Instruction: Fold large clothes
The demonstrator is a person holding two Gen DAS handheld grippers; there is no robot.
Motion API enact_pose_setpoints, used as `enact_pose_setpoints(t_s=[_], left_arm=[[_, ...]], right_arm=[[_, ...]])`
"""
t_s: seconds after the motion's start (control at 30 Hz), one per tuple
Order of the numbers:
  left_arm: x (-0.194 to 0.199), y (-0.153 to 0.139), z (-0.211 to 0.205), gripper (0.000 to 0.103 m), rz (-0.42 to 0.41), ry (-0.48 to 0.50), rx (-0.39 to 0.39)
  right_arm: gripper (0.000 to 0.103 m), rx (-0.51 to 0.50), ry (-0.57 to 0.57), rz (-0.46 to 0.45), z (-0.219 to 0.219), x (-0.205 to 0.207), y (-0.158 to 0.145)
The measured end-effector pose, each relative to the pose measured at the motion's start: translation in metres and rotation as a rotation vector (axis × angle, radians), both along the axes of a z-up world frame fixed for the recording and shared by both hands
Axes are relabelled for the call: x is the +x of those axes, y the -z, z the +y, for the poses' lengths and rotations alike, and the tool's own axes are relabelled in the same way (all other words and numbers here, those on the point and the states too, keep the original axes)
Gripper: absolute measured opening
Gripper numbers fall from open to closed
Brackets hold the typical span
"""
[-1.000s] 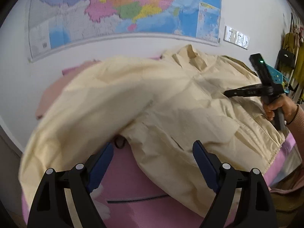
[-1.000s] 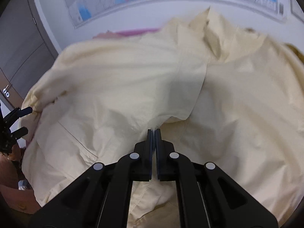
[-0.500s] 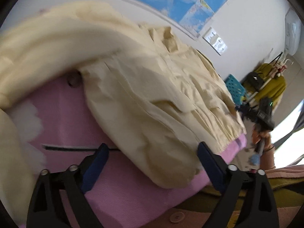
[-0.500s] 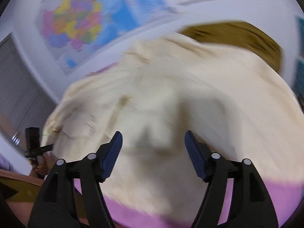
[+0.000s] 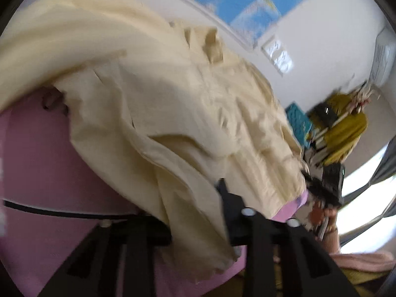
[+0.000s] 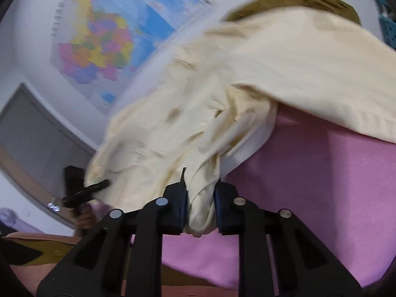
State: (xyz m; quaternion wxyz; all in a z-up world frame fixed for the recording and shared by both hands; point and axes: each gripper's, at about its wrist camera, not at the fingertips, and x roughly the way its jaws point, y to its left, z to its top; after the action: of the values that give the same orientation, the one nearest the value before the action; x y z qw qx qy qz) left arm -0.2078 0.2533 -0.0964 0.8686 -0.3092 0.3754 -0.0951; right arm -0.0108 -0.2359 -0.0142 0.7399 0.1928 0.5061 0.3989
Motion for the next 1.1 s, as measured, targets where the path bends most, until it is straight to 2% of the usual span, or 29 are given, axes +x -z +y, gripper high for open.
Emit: enact_pose_setpoints(t_s=[0.03, 0.13, 0.2, 0.23, 0.27, 0.33, 0.37, 0.4, 0.43, 0.53, 0.6, 0.63, 0.73, 0.8, 0.87, 0.93, 0.97, 1.0, 1.03, 1.1], left_arm=[[-0.003, -0.011, 0.005, 0.020, -0.018, -0.009, 0.015], [-0.018, -0.042, 0.014, 0.020, -0.047, -0.021, 0.089], [-0.020, -0.046, 0.013, 0.025, -0.017, -0.018, 0.171], [-0.017, -0.041, 0.012, 0.030, 0.012, -0.014, 0.208], [-0.012, -0.034, 0.008, 0.032, 0.052, -0.013, 0.259], [-0.002, -0.021, 0.001, 0.035, 0.119, -0.024, 0.361], [-0.001, -0.019, -0.003, 0.036, 0.120, -0.030, 0.402], [0.000, -0.020, -0.005, 0.041, 0.109, -0.029, 0.414], [-0.001, -0.024, -0.005, 0.045, 0.081, -0.028, 0.419], [-0.010, -0.042, -0.003, 0.052, -0.007, -0.038, 0.458], [-0.016, -0.057, -0.001, 0.058, -0.075, -0.061, 0.483], [-0.019, -0.063, 0.004, 0.061, -0.104, -0.054, 0.450], [-0.019, -0.065, 0.006, 0.063, -0.098, -0.094, 0.473], [-0.018, -0.066, 0.005, 0.063, -0.096, -0.113, 0.512], [-0.024, -0.074, 0.007, 0.063, -0.128, -0.121, 0.527], [-0.031, -0.083, 0.015, 0.069, -0.166, -0.153, 0.524], [-0.032, -0.086, 0.019, 0.070, -0.178, -0.163, 0.512], [-0.031, -0.088, 0.021, 0.070, -0.181, -0.166, 0.508], [-0.028, -0.089, 0.020, 0.070, -0.178, -0.168, 0.514], [-0.020, -0.090, 0.018, 0.070, -0.172, -0.164, 0.530]], right_arm=[[0.016, 0.053, -0.019, -0.021, -0.001, -0.008, -0.015], [0.016, 0.098, -0.061, -0.063, -0.001, -0.026, -0.036], [0.023, 0.024, -0.044, -0.017, -0.002, -0.029, -0.023], [0.033, 0.002, -0.037, 0.008, -0.006, -0.028, -0.014], [0.045, -0.025, -0.005, 0.047, -0.012, -0.025, -0.002], [0.052, -0.038, 0.110, 0.094, -0.034, -0.016, 0.012], [0.061, -0.010, 0.143, 0.098, -0.043, -0.015, 0.013], [0.067, 0.022, 0.187, 0.094, -0.053, -0.011, 0.014], [0.078, 0.041, 0.258, 0.086, -0.065, -0.006, 0.013], [0.081, 0.137, 0.405, 0.106, -0.089, 0.013, 0.019], [0.077, 0.180, 0.488, 0.142, -0.097, 0.027, 0.029], [0.077, 0.195, 0.506, 0.142, -0.100, 0.032, 0.032], [0.076, 0.182, 0.585, 0.134, -0.097, 0.043, 0.034], [0.070, 0.149, 0.654, 0.118, -0.098, 0.043, 0.034], [0.053, 0.112, 0.754, 0.124, -0.106, 0.047, 0.039], [0.044, 0.096, 0.813, 0.126, -0.115, 0.052, 0.041], [0.036, 0.087, 0.836, 0.095, -0.120, 0.058, 0.039], [0.026, 0.083, 0.846, 0.079, -0.124, 0.058, 0.037], [0.009, 0.073, 0.858, 0.042, -0.129, 0.061, 0.031], [0.008, 0.035, 0.834, -0.039, -0.128, 0.069, 0.008]])
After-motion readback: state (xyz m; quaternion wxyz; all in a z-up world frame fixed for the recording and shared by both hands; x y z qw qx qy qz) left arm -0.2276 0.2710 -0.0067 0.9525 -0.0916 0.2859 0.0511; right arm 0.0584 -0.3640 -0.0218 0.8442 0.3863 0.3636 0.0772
